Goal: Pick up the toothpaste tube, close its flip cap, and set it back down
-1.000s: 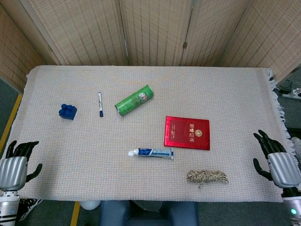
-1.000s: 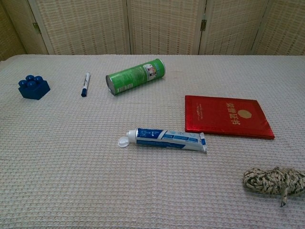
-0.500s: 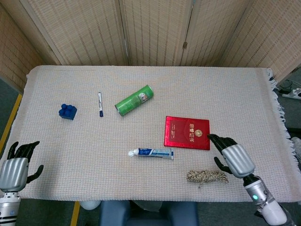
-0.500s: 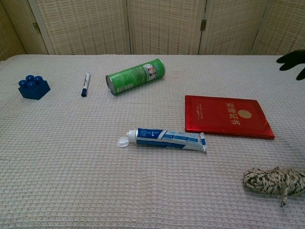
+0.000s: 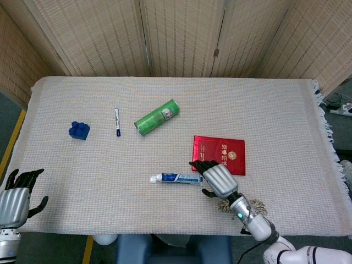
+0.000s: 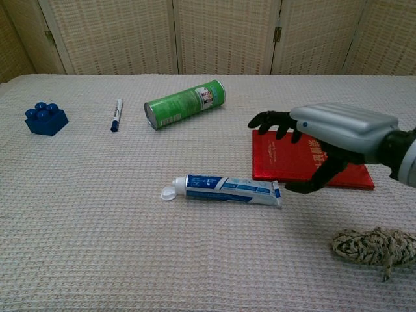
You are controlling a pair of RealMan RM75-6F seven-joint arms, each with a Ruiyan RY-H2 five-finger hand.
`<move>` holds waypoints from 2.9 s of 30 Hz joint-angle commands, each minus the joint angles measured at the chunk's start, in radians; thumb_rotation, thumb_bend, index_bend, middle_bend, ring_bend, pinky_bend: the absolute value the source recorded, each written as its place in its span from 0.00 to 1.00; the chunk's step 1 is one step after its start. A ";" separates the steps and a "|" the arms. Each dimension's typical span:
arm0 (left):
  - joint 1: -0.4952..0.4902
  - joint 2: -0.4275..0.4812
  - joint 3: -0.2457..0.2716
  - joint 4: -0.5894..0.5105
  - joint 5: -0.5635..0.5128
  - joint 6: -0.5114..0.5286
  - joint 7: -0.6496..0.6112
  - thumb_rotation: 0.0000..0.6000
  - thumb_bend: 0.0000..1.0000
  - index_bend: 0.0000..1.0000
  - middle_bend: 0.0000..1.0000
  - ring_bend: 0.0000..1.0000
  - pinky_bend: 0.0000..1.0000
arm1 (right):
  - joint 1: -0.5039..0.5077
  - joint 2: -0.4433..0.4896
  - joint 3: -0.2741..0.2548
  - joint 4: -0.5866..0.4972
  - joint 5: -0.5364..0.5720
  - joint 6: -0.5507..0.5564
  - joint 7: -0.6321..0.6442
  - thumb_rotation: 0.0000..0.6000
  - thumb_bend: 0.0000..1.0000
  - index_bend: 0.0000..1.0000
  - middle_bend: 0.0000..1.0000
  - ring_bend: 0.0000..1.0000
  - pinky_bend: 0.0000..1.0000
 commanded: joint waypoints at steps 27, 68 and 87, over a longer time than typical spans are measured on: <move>0.003 0.003 0.004 0.020 -0.007 -0.024 -0.017 1.00 0.36 0.23 0.25 0.20 0.08 | 0.237 -0.302 0.033 0.309 0.297 -0.056 -0.152 1.00 0.30 0.39 0.39 0.39 0.39; -0.126 0.004 -0.070 0.042 0.107 -0.068 -0.151 1.00 0.37 0.21 0.25 0.23 0.16 | 0.198 -0.188 0.022 0.191 0.050 0.003 0.353 1.00 0.96 0.67 0.64 0.74 0.64; -0.319 -0.132 -0.094 0.037 0.238 -0.166 -0.054 1.00 0.37 0.05 0.21 0.20 0.16 | 0.171 -0.156 -0.024 0.274 -0.261 0.122 1.004 1.00 1.00 0.70 0.68 0.76 0.71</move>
